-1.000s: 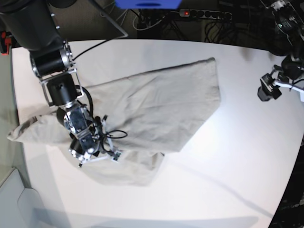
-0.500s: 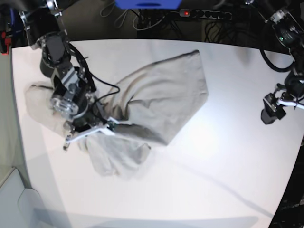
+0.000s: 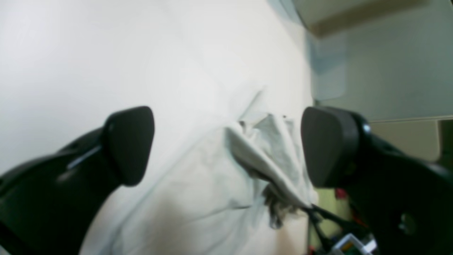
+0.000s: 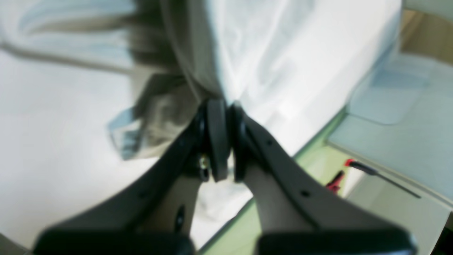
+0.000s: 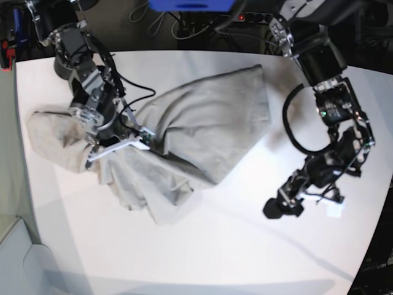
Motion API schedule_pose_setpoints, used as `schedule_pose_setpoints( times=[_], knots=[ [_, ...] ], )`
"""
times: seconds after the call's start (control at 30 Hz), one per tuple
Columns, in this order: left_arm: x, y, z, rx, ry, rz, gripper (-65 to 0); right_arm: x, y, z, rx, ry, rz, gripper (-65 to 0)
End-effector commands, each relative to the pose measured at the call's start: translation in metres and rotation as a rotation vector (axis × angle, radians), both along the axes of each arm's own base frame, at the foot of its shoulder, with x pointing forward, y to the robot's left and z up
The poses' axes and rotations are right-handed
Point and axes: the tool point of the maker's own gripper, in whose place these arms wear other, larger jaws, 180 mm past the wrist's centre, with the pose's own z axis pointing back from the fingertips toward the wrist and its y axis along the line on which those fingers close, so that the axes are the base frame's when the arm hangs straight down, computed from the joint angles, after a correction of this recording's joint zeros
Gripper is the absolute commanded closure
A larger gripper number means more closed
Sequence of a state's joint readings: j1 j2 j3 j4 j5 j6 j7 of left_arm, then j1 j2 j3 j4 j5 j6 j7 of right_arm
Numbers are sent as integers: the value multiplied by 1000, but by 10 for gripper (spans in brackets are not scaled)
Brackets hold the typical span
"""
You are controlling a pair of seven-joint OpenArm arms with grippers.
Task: Layout the t-shirt on the table in an organized manner, then fold the t-shirt properly
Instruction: 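Reach the left gripper across to the t-shirt's middle and grasp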
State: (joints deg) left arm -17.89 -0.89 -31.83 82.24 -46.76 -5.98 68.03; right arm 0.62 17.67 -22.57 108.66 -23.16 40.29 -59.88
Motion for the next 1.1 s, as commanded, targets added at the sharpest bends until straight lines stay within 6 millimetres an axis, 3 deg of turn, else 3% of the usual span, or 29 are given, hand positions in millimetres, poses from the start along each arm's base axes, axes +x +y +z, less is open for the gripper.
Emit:
schedule_pose_setpoints(
  times=[0.0, 0.27, 0.5, 0.57, 0.73, 0.9, 1.07],
  knots=[
    [18, -8, 18, -32, -55, -3, -650, 9, 3, 12, 14, -42, 1, 0],
    [60, -94, 3, -2, -81, -106, -650, 3, 8, 7, 17, -20, -10, 0],
    [92, -151, 5, 164, -171, -204, -650, 3, 10, 7, 23, -20, -10, 0],
    [96, -160, -5, 211, -156, -236, -650, 3, 9, 7, 21, -21, -13, 0],
    [102, -158, -28, 223, -112, -190, -650, 7, -1, 12, -42, -52, -26, 0],
    [91, -183, -52, 190, -50, -206, -650, 8, -2, 13, -55, -61, -29, 0],
    [84, -208, -54, 257, -70, -267, -650, 7, 5, 12, -35, -57, -28, 0]
  ],
)
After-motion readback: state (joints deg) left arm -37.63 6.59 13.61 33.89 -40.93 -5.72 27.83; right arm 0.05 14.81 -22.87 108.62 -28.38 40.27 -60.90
